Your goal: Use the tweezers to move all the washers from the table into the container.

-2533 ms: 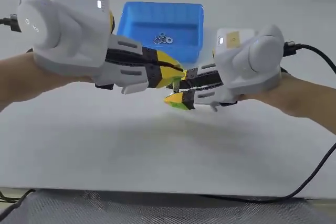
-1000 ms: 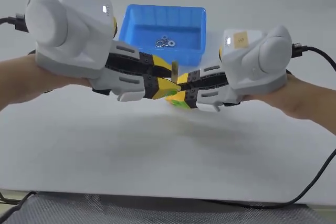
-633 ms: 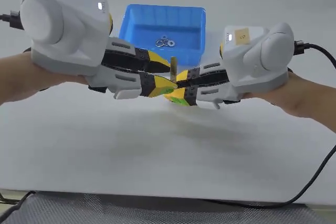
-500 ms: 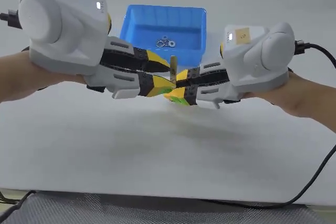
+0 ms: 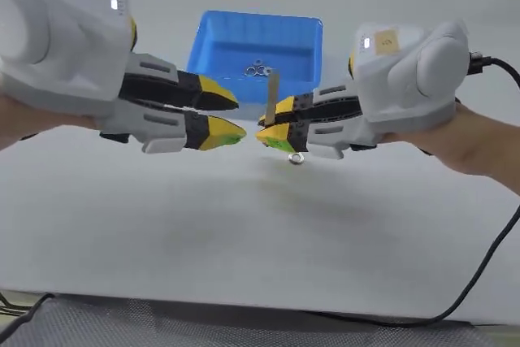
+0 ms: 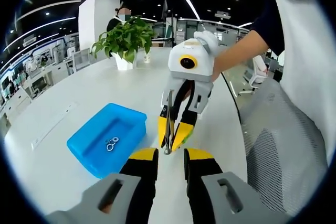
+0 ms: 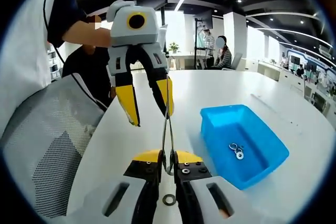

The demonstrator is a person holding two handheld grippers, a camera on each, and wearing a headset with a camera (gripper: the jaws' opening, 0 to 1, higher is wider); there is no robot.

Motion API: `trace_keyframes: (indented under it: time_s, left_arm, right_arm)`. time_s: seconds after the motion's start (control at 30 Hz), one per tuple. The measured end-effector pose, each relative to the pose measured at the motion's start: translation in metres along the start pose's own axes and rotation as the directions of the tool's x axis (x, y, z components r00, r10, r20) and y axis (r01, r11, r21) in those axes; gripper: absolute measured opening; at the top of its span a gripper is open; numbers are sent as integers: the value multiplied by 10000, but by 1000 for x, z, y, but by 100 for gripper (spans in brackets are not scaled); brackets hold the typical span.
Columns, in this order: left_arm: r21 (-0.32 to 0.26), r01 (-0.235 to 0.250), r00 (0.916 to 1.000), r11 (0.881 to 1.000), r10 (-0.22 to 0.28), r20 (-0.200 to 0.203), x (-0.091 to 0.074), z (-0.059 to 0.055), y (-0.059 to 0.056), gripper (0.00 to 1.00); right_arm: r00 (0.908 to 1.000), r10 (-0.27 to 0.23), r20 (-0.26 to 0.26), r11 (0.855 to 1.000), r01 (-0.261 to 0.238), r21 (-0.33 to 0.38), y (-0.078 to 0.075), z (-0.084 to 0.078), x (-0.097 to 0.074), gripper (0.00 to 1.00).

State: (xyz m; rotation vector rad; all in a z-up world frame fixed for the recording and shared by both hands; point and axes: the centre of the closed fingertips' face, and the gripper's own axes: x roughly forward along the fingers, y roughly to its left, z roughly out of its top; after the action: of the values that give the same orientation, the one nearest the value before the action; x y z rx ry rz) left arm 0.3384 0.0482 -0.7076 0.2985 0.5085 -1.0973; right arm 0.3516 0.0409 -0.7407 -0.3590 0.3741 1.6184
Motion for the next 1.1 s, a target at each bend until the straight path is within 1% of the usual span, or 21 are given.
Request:
trace_keyframes:
  time_s: [0.1,0.17,0.2,0.27,0.33,0.4,0.5,0.53,0.57,0.6,0.63,0.67,0.73,0.8,0.83,0.87,0.9,0.93,1.0,1.07,1.1]
  left_arm:
    - [213,-287,9995,9994,290,-135,-12,-7,0,24]
    - [133,-413,9989,9991,415,-202,-20,-13,-1,26]
    - [81,-553,9981,9984,555,-257,-24,-17,0,28]
    - [-90,-802,9961,9967,798,-388,-31,-23,2,34]
    - [-88,-950,9948,9954,946,-369,-35,-25,3,41]
    - [-227,-1156,9929,9930,1149,-303,-39,-27,5,44]
    - [-431,-1430,9895,9888,1420,-260,-42,-28,8,53]
    - [-532,-1479,9888,9876,1466,-268,-43,-29,8,55]
    - [-499,-1550,9877,9867,1536,-305,-44,-30,8,55]
    - [-321,-1709,9847,9848,1696,-393,-46,-32,10,55]
    - [41,-1859,9812,9826,1859,-522,-48,-33,12,54]
    - [-36,-1852,9816,9827,1848,-483,-48,-32,10,54]
    - [-209,-1883,9815,9819,1874,-386,-52,-31,10,55]
    - [-313,-1956,9802,9802,1944,-389,-54,-33,12,59]
    - [-356,-1991,9792,9793,1974,-477,-54,-36,13,61]
    - [-267,-2123,9748,9768,2098,-758,-55,-43,15,63]
    - [-214,-2187,9724,9756,2161,-879,-56,-47,16,65]
    - [-284,-2165,9725,9759,2130,-941,-56,-51,16,66]
    - [-470,-2136,9727,9758,2079,-1031,-57,-57,15,67]
    - [-594,-2209,9711,9735,2139,-1057,-57,-61,16,68]
    - [-682,-2230,9707,9724,2151,-1073,-57,-62,16,70]
  right_arm:
    - [9999,-81,115,9999,82,-64,-4,10,-7,9]
    - [9998,-118,179,9998,121,-140,-7,17,-10,9]
    - [9997,-139,187,9997,143,-193,-8,19,-12,9]
    - [9997,-161,195,9993,168,-344,-12,25,-14,9]
    - [9995,-181,269,9991,191,-381,-15,31,-16,9]
    - [9992,-238,308,9984,253,-505,-20,38,-19,9]
    - [9988,-321,364,9972,345,-671,-27,48,-21,9]
    - [9986,-362,386,9965,390,-740,-30,52,-21,9]
    - [9983,-412,405,9959,443,-794,-33,55,-21,9]
    - [9980,-449,451,9956,485,-804,-37,59,-21,9]
    - [9978,-472,460,9953,509,-821,-44,58,-20,9]
    - [9975,-561,426,9937,599,-951,-51,59,-18,9]
    - [9971,-606,461,9931,648,-973,-59,62,-17,9]
    - [9959,-750,508,9919,798,-990,-70,63,-15,10]
    - [9954,-809,505,9919,854,-944,-76,62,-12,10]
    - [9952,-851,488,9913,895,-963,-80,61,-11,10]
    - [9948,-968,317,9886,997,-1126,-88,57,-9,10]
    - [9947,-1007,223,9881,1026,-1144,-92,55,-8,10]
    - [9946,-1020,208,9890,1036,-1052,-97,52,-6,10]
    - [9939,-1101,-57,9876,1087,-1136,-107,42,-3,10]
    - [9942,-1072,-102,9885,1055,-1085,-109,38,1,10]
